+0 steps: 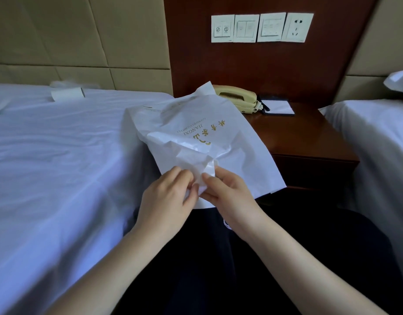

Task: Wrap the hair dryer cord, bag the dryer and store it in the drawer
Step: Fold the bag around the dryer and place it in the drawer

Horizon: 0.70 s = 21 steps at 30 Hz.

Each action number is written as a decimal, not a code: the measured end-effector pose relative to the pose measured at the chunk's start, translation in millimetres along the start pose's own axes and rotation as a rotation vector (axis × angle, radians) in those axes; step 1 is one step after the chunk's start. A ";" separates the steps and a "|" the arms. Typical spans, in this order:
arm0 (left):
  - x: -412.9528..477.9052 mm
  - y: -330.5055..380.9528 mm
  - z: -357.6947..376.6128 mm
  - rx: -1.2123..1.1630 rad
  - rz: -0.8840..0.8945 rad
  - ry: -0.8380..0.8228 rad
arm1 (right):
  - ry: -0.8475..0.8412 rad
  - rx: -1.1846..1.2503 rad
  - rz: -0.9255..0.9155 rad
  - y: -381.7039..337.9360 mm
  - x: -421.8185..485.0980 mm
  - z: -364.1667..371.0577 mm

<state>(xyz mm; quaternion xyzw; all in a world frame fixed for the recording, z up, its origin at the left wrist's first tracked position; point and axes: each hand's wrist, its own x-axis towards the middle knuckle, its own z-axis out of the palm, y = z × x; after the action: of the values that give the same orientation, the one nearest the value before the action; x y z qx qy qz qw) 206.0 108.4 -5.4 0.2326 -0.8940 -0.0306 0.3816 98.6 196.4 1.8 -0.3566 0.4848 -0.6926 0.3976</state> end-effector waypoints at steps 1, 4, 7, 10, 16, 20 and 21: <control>0.2 -0.7 -0.5 0.018 0.005 -0.001 | 0.003 0.008 0.014 1.3 0.7 -0.1; -1.1 -5.4 -1.8 0.054 0.002 -0.024 | 0.036 0.020 0.078 5.1 4.4 1.1; -3.3 -8.8 -5.8 0.087 0.011 -0.052 | 0.084 0.113 0.115 5.6 9.2 5.3; -4.1 -11.9 -14.0 0.122 0.039 -0.042 | 0.155 0.095 0.122 2.9 14.7 5.3; -4.0 -16.0 -18.9 0.155 0.032 -0.078 | 0.195 0.025 0.267 -16.2 24.2 4.1; -0.6 -18.2 -18.0 0.210 0.031 -0.050 | 0.077 0.114 0.188 -22.8 22.6 8.3; 0.3 -18.0 -19.3 0.224 0.036 -0.035 | 0.074 0.139 0.165 -23.4 21.1 9.5</control>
<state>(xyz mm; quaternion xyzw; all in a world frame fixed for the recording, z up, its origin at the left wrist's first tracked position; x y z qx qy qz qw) 226.3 94.6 4.2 0.2571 -0.9024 0.0723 0.3381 93.1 178.8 29.0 -0.2611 0.4775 -0.7023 0.4588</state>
